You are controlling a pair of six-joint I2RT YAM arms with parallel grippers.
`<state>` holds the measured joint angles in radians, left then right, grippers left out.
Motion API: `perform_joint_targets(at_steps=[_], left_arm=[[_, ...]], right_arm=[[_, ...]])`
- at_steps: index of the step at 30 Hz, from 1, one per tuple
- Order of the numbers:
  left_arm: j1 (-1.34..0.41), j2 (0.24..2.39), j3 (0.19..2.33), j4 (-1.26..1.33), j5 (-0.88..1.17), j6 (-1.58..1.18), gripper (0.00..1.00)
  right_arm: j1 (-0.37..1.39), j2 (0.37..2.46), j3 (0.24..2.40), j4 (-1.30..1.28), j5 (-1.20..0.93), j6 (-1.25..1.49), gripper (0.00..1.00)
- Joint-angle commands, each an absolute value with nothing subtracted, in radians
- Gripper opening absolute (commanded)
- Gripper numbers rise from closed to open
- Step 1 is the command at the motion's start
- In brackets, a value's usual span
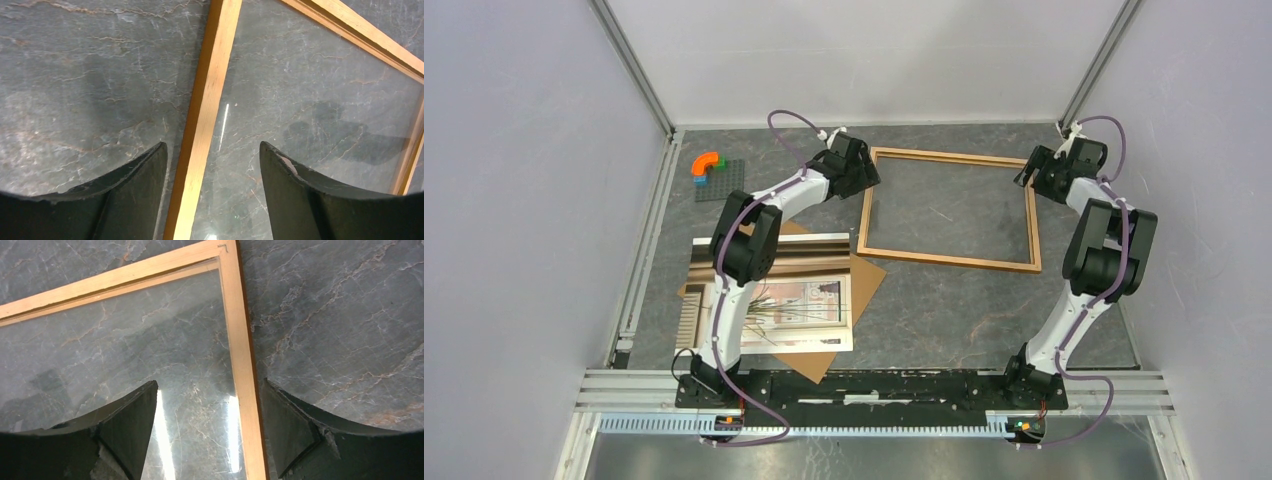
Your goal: Put the photo into the frame
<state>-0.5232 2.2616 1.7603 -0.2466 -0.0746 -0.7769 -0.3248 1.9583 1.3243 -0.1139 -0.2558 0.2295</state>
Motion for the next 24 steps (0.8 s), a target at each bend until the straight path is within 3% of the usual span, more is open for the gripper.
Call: perform_joint_targets(at_steps=[1, 5, 12, 24], left_arm=[[-0.529, 2.285, 1.772, -0.155, -0.051, -0.780, 0.72], [-0.528, 2.285, 1.755, -0.156, -0.051, -0.772, 0.68], [-0.522, 2.298, 1.759, -0.180, -0.061, -0.765, 0.58], [-0.520, 2.353, 1.838, -0.255, -0.044, -0.747, 0.50]], right_arm=[[-0.325, 1.960, 1.310, -0.008, -0.288, 0.262, 0.78], [-0.324, 1.998, 1.330, 0.033, -0.281, 0.299, 0.70], [-0.302, 2.088, 1.384, 0.051, -0.292, 0.317, 0.67], [-0.267, 2.194, 1.520, 0.003, -0.209, 0.297, 0.67]])
